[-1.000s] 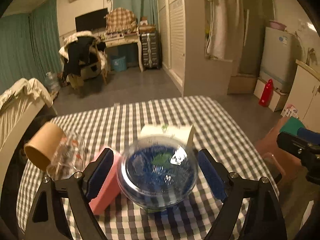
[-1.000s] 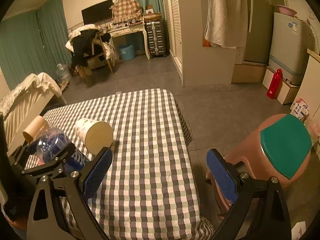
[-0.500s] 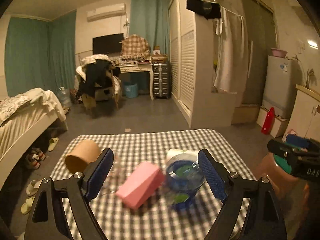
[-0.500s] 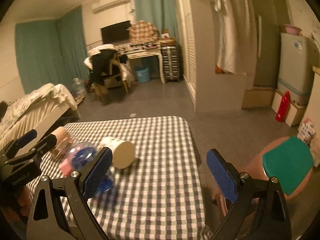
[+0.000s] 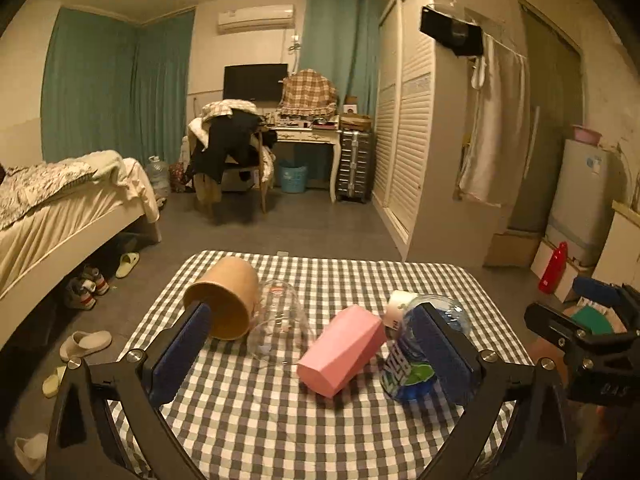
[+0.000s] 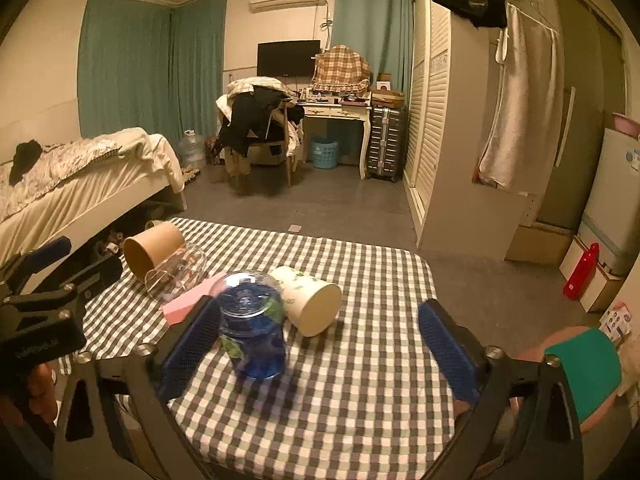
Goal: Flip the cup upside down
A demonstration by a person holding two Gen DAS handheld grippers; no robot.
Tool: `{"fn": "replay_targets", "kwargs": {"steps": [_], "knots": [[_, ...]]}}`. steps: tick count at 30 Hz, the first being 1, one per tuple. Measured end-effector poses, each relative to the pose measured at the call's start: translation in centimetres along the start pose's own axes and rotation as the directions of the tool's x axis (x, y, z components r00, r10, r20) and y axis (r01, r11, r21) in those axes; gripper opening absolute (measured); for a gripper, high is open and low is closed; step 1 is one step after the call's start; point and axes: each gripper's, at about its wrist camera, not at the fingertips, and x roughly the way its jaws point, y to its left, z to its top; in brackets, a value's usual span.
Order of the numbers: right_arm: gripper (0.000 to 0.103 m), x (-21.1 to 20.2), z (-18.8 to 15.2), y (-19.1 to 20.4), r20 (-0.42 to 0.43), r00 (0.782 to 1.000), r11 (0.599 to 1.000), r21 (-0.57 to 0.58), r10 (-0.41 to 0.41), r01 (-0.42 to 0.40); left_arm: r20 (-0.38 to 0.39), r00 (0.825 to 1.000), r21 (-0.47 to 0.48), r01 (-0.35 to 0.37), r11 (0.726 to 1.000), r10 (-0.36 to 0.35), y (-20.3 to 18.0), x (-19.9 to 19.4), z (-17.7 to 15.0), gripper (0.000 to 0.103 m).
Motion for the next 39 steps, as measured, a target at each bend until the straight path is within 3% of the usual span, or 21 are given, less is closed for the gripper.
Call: {"fn": "replay_targets", "kwargs": {"steps": [14, 39], "knots": [[0.103, 0.3, 0.1, -0.8, -0.001, 0.999, 0.999, 0.03, -0.046, 0.046, -0.021, 1.0, -0.042, -0.021, 0.999, 0.02, 1.7, 0.1, 0.0, 0.103], [0.103, 0.8, -0.3, -1.1, -0.024, 0.997, 0.997, 0.024, -0.069, 0.069, -0.016, 0.999, -0.026, -0.041, 0.999, 0.04, 1.6, 0.1, -0.1, 0.103]]}}
